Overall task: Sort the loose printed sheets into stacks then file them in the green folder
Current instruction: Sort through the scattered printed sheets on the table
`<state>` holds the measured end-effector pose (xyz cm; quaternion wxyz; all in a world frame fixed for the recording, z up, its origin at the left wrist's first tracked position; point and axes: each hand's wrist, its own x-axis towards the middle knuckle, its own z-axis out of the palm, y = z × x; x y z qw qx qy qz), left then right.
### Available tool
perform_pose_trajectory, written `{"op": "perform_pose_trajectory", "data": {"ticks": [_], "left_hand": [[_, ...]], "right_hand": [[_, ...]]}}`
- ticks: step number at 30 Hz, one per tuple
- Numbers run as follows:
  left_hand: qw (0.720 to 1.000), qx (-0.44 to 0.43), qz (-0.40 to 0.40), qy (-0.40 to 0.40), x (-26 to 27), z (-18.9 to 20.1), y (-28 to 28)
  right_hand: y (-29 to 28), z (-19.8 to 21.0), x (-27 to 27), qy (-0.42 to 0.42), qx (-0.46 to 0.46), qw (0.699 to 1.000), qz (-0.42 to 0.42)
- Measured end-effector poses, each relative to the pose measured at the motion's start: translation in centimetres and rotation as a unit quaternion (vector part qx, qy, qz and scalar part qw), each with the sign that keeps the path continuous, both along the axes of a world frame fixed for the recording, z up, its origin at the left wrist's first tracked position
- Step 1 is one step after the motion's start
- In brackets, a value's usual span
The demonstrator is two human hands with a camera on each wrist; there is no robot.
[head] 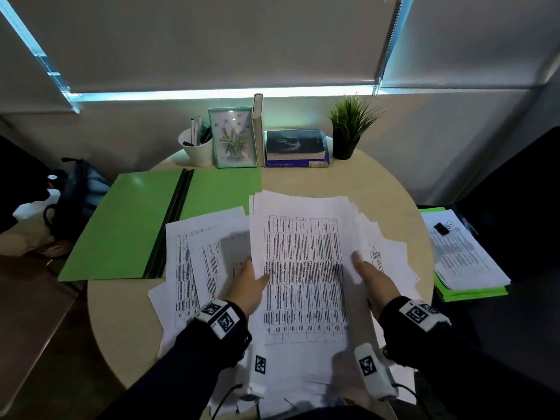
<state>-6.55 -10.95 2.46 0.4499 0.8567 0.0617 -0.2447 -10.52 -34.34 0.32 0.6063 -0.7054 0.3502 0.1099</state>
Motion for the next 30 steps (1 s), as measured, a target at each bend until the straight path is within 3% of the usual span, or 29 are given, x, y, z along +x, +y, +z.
{"op": "perform_pose_trajectory", "data": {"ticks": [3,5,8,11,15,19,25,30], "left_hand": [[1.000,0.004,-0.016,0.003,0.0,-0.7,0.1],[1.000,-0.008,-0.025,0.009,0.0,-1.2,0.4],[0.998,-0.049,-0.015,0.042,-0.1,-2.1,1.2],[0.992,-0.049,0.086,0.080,0.3,-3.3,2.6],[0.976,0.119,0.175,0.054,1.0,-4.6,5.6],[0.969,0.130,0.187,0.098,1.0,-5.2,7.4],[0.977,0.120,0.136,0.116,0.7,-5.9,6.6],[0.959,0.141,0.229,0.088,1.9,-6.8,7.6]], "right_hand": [[0.1,-1.1,-0.3,0.014,-0.125,0.986,0.111],[-0.2,-1.9,-0.3,0.028,-0.172,0.977,0.126],[-0.9,-2.4,-0.5,0.040,-0.168,0.980,0.098],[-2.1,-3.1,-0.8,0.070,-0.191,0.976,0.074],[-4.1,-3.7,-1.2,0.113,-0.217,0.968,0.058],[-5.2,-4.4,-1.9,0.142,-0.221,0.963,0.054],[-5.3,-5.0,-2.0,0.154,-0.225,0.960,0.059],[-5.6,-5.5,-1.9,0.159,-0.225,0.959,0.063]]}}
